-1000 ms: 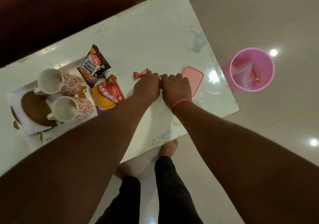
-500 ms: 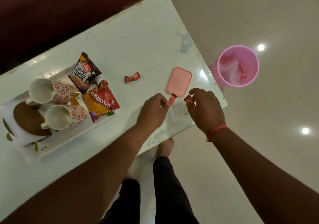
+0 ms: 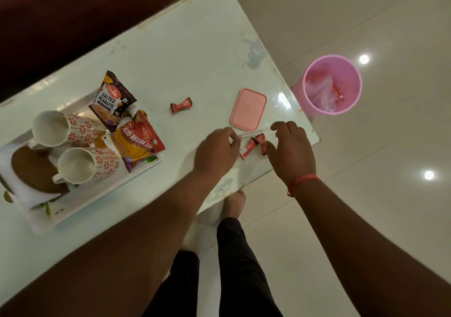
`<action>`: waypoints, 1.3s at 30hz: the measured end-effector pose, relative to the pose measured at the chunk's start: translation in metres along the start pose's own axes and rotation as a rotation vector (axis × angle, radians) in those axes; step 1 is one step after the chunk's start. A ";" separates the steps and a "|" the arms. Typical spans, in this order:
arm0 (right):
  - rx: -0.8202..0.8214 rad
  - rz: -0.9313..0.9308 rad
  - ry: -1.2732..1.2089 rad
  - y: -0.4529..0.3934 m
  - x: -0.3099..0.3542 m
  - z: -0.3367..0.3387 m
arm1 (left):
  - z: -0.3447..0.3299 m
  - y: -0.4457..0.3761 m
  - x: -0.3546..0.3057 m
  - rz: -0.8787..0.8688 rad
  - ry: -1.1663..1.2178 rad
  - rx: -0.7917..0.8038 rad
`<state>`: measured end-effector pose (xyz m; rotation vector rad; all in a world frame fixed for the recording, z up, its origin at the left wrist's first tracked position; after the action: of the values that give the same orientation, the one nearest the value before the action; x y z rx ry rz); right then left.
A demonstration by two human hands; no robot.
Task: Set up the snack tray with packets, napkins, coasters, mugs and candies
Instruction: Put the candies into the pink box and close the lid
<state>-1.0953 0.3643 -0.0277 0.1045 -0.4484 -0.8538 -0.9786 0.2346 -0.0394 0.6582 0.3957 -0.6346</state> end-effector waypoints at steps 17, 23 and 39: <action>-0.016 0.148 -0.163 -0.004 0.067 -0.014 | 0.063 -0.089 0.074 -0.068 -0.607 -0.042; 0.001 0.028 -0.386 0.000 0.067 -0.002 | 0.056 -0.069 0.051 -0.046 -0.163 -0.177; 0.174 -0.346 -0.719 -0.007 0.020 0.009 | 0.005 0.009 -0.006 -0.191 0.112 -0.036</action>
<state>-1.0925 0.3454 -0.0143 0.0314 -1.2057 -1.1859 -0.9764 0.2393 -0.0286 0.6277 0.5776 -0.7724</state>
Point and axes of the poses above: each hand's wrist, its own y-axis away from the middle knuckle, its own z-axis out of the back of the hand, x = y × z, the point moved 1 cm from there along -y, towards the middle knuckle
